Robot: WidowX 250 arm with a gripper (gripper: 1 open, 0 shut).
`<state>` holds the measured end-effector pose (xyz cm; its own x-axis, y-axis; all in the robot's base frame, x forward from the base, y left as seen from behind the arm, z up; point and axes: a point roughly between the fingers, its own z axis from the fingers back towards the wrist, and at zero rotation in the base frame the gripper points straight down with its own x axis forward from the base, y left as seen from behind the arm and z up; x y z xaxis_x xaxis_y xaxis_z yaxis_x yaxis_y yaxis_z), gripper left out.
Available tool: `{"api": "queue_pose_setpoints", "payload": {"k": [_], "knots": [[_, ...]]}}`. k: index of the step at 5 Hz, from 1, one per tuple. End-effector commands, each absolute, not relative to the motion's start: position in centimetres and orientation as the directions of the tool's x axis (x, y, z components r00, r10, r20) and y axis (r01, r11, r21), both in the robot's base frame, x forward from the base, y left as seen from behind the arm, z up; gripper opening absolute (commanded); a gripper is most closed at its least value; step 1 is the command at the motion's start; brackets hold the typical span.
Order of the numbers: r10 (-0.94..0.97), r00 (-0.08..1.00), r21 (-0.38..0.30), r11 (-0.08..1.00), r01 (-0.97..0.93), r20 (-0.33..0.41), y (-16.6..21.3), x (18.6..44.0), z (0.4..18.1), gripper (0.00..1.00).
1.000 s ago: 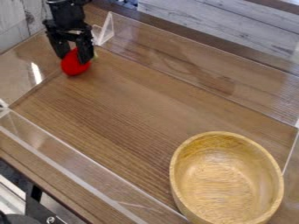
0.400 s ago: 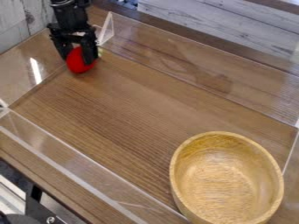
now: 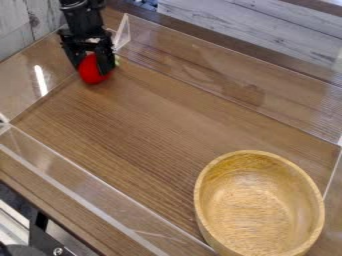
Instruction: Move the red object to the right side of the table
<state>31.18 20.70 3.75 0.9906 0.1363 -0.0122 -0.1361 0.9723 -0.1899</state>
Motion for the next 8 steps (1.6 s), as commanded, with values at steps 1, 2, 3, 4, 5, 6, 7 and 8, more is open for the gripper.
{"api": "queue_pose_setpoints", "payload": {"k": [1, 2, 3, 4, 5, 6, 7, 8], "knots": [[0.144, 0.989, -0.188, 0.973, -0.136, 0.026, 21.5, 31.6, 5.5, 1.0], [0.146, 0.989, -0.211, 0.967, -0.14, 0.012, 21.5, 31.4, 5.5, 1.0], [0.148, 0.989, -0.234, 0.961, -0.144, -0.004, 21.5, 31.2, 5.5, 1.0], [0.147, 0.989, -0.253, 0.956, -0.146, -0.017, 21.5, 31.0, 5.5, 1.0], [0.131, 0.991, -0.271, 0.955, -0.118, 0.029, 20.7, 31.3, 7.6, 0.0], [0.112, 0.99, -0.29, 0.953, -0.084, 0.083, 19.8, 31.6, 10.1, 0.0], [0.056, 0.99, -0.314, 0.949, -0.014, 0.126, 17.1, 32.5, 12.2, 0.0], [0.044, 0.988, -0.344, 0.939, 0.011, 0.151, 15.9, 32.7, 14.3, 0.0]]}}
